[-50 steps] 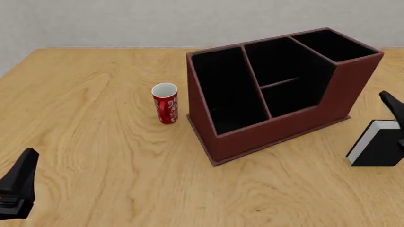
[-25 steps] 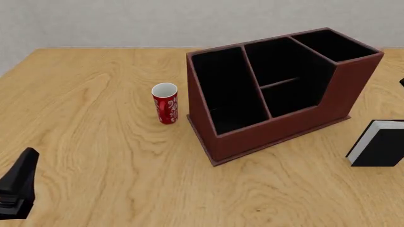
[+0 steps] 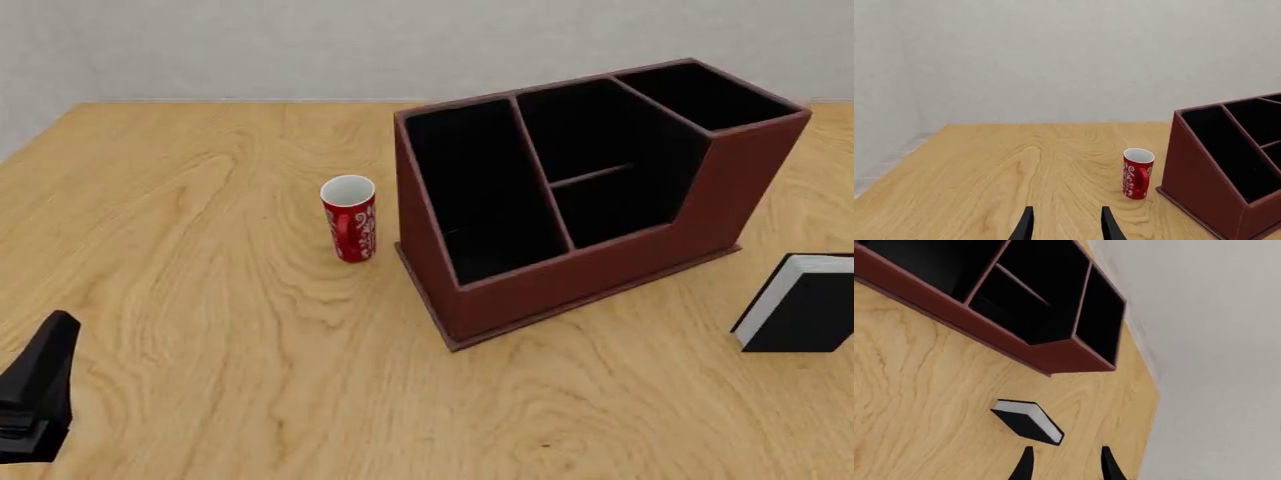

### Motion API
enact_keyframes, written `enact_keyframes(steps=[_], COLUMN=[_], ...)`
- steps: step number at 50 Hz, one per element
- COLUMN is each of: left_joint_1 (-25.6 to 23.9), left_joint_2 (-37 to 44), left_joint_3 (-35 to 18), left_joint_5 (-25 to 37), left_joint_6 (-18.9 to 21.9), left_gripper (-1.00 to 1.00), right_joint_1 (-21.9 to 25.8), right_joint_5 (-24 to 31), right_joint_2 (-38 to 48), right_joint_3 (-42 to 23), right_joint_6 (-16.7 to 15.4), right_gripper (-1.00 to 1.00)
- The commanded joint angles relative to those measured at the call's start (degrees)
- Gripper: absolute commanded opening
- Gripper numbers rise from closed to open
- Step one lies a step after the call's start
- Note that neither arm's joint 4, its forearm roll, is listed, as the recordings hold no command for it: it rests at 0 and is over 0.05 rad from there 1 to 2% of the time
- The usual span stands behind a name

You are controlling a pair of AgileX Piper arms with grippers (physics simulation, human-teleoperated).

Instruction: Pick up the book and place it in the left compartment of the caddy.

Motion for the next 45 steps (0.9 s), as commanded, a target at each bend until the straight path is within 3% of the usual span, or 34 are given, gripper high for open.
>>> enact_keyframes(steps=[1, 3, 17, 18, 23, 24, 26, 28, 33, 34, 38, 45], left_joint_1=[0.42, 0.45, 1.35, 1.49, 1.88, 2.05, 2.2, 2.29, 2.64, 2.68, 2.88, 3.08], left_joint_2=[0.0, 0.0, -0.01, -0.01, -0.01, -0.01, -0.01, -0.01, -0.01, -0.01, -0.01, -0.01], left_joint_3=[0.13, 0.12, -0.07, 0.02, 0.17, 0.23, 0.19, 0.21, -0.01, 0.08, 0.35, 0.32], left_joint_5=[-0.08, -0.09, 0.13, 0.07, -0.01, -0.05, -0.05, -0.05, 0.14, 0.09, -0.05, -0.08], left_joint_6=[-0.21, -0.14, 0.03, 0.09, 0.11, 0.13, 0.15, 0.16, 0.26, 0.32, 0.38, 0.49], left_gripper=[1.0, 1.0, 1.0, 1.0, 1.0, 1.0, 1.0, 1.0, 1.0, 1.0, 1.0, 1.0], right_joint_1=[-1.92, -3.11, -2.52, -2.72, -3.82, -4.33, -3.58, -3.53, -3.84, -4.55, -4.18, -5.44], right_joint_5=[1.55, 0.29, -5.35, -6.09, -7.94, -8.64, -8.08, -8.01, -8.41, -8.7, -8.69, -9.35], right_joint_2=[3.23, 3.38, 6.05, 5.8, 6.61, 6.62, 6.89, 5.89, 6.03, 5.66, 6.21, 6.84], right_joint_3=[-0.3, 1.54, 6.18, 7.97, 10.05, 11.18, 10.71, 12.93, 14.41, 15.66, 14.95, 15.44], right_joint_6=[-5.81, -8.08, -12.06, -13.91, -16.54, -18.24, -17.48, -20.22, -22.21, -24.17, -23.62, -25.54], right_gripper=[1.0, 1.0, 1.0, 1.0, 1.0, 1.0, 1.0, 1.0, 1.0, 1.0, 1.0, 1.0])
